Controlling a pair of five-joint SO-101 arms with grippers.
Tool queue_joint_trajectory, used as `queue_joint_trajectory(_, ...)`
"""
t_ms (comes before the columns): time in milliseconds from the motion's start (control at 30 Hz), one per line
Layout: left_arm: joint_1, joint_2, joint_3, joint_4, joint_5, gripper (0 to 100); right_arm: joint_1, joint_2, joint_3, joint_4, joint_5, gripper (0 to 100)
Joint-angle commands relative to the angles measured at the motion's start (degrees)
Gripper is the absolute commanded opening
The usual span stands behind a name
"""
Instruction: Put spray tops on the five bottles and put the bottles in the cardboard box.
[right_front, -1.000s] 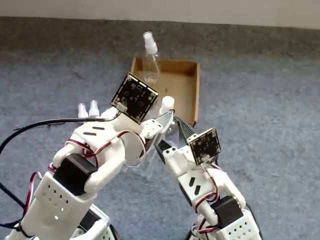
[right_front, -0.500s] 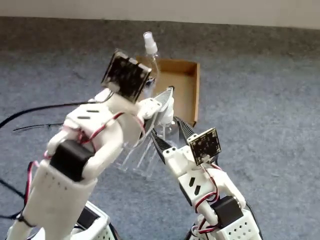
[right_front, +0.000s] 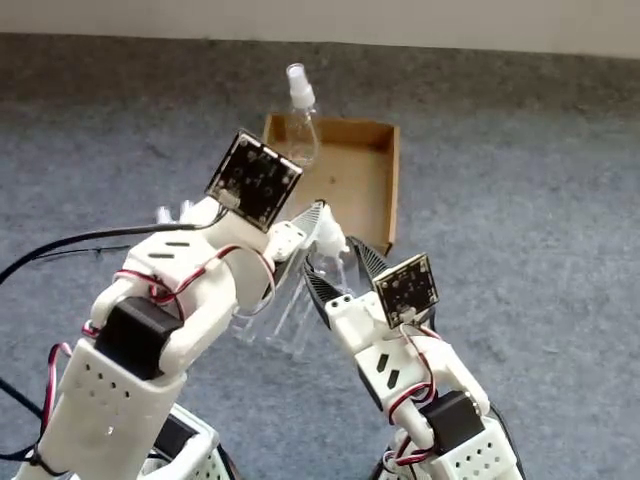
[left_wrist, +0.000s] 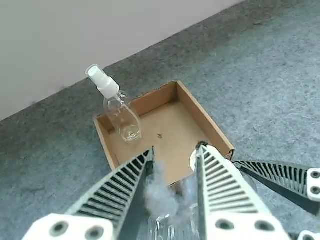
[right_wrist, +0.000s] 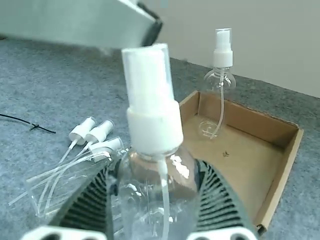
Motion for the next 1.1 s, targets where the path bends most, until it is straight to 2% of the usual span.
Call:
queue_joint_trajectory(0, -0.22, -0.22, 0.75, 0.26, -0.62, 14, 1.10, -0.92, -1.19, -1.80, -0.62, 0.5)
queue_joint_trajectory(367, -0.92, -0.31, -9.36, 0.70, -0.70, 14, 1.10, -0.92, -1.01, -1.80, -0.62, 0.5)
queue_joint_trajectory(633, -12.97, -0.13, -15.43, 2.55, -0.62, 14, 1.10, -0.92, -1.01, -1.80, -0.18, 0.5)
queue_joint_trajectory(733, -17.19, 0.04, -11.91, 3.16, -0.62, 14, 1.10, -0.92, -1.01, -1.63, 0.00, 0.5)
queue_joint_trajectory(900, -26.33, -0.13, 0.66, 2.90, -0.62, 15, 1.19, -0.92, -1.19, -3.30, -0.09, 0.5)
queue_joint_trajectory(1067, -35.82, 0.04, 17.89, -10.20, -0.09, 15, 1.27, 2.15, -1.45, -21.58, -0.09, 0.5)
